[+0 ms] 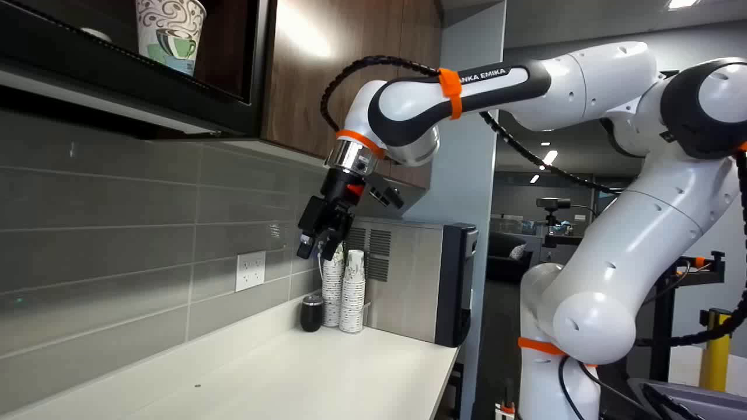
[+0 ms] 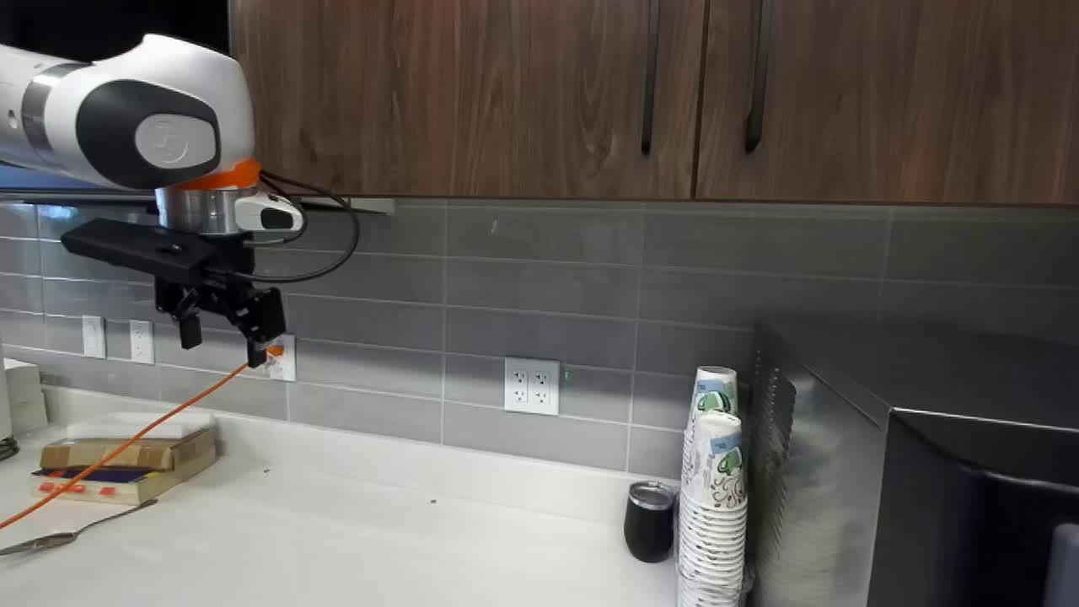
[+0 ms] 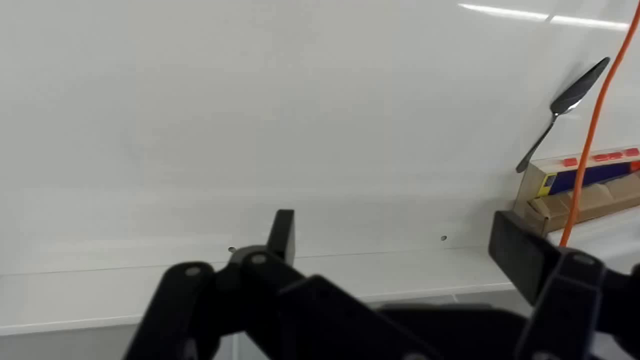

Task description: Open and close the top left cabinet door

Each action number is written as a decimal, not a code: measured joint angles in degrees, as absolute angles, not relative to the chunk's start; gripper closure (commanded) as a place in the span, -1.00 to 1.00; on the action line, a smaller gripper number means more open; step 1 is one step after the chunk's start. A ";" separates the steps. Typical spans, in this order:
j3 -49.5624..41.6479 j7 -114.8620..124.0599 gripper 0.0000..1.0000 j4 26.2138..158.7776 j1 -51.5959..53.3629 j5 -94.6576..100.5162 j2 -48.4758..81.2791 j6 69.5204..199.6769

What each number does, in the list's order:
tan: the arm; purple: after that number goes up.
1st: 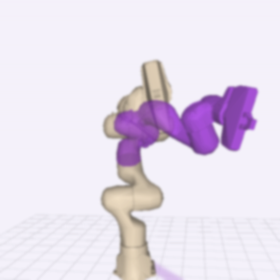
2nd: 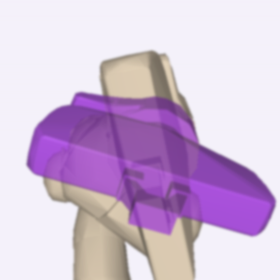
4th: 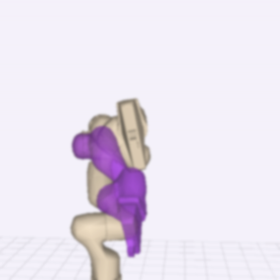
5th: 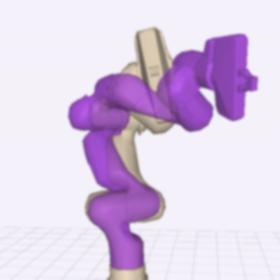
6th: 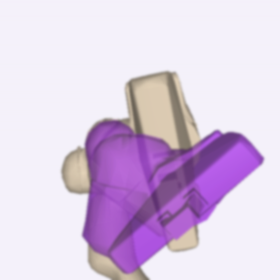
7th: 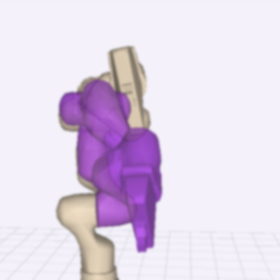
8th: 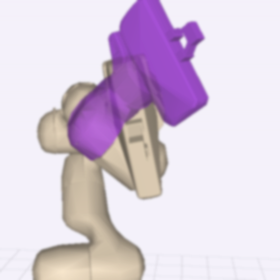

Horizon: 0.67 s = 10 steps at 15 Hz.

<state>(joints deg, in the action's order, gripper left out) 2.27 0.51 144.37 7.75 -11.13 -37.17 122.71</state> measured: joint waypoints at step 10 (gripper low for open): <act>3.20 2.07 -1.00 144.94 6.60 -9.56 -37.56 124.14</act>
<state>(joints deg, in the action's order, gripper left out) 3.20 2.07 144.94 6.60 -9.56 -37.56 124.14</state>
